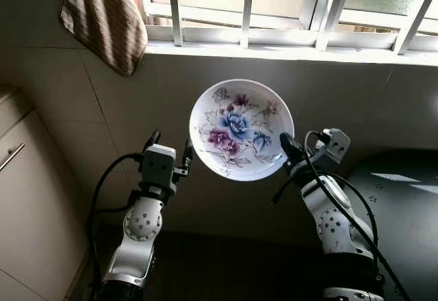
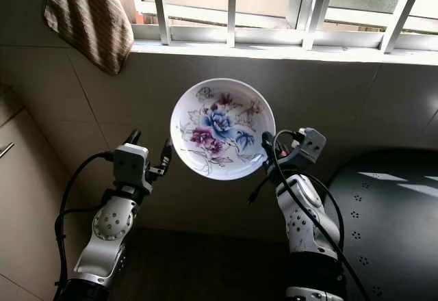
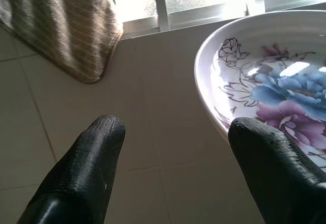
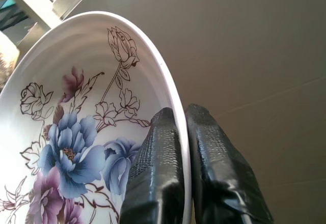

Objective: Kitchen organization

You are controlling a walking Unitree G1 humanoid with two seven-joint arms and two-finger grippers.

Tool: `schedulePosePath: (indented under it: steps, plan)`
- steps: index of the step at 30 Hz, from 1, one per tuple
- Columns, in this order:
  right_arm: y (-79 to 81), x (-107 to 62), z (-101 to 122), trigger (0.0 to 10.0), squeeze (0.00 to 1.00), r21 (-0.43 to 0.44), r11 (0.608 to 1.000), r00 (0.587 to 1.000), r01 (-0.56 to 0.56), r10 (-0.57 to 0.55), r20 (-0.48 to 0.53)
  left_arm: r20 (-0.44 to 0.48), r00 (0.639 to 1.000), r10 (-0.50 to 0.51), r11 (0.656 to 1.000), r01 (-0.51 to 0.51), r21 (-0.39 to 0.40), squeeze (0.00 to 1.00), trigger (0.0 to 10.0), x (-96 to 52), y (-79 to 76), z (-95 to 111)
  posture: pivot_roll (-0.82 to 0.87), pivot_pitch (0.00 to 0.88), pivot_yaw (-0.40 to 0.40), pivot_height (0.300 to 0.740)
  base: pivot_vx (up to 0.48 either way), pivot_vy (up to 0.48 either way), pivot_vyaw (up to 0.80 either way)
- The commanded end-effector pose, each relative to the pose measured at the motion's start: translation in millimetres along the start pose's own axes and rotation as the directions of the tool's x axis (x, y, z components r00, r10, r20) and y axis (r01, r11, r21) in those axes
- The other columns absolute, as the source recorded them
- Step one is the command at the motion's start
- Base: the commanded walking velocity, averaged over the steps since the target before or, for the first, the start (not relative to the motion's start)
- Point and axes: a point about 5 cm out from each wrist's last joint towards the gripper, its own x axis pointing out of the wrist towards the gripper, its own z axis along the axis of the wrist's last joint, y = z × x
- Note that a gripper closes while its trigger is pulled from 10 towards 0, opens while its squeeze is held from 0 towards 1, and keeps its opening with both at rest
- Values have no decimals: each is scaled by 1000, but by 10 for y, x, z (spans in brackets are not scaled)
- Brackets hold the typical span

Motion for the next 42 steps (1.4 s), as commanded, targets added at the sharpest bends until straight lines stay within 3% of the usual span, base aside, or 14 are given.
schedulePosePath:
  steps: [1,16,42]
  plan:
    - [186,40,35,0,0,-11,997,996,-82,82,22,9,1000,10,1000,-10,20,0,10000,0,41,17,94,0,-22,740,0,0,800]
    - [288,25,18,0,0,-125,982,989,-139,143,29,53,998,16,1000,-17,19,0,10000,29,41,73,93,0,-20,740,54,0,800]
    - [367,31,25,0,0,-275,947,981,-166,187,50,78,997,23,1000,-24,16,0,10000,31,36,101,94,0,-24,740,438,0,800]
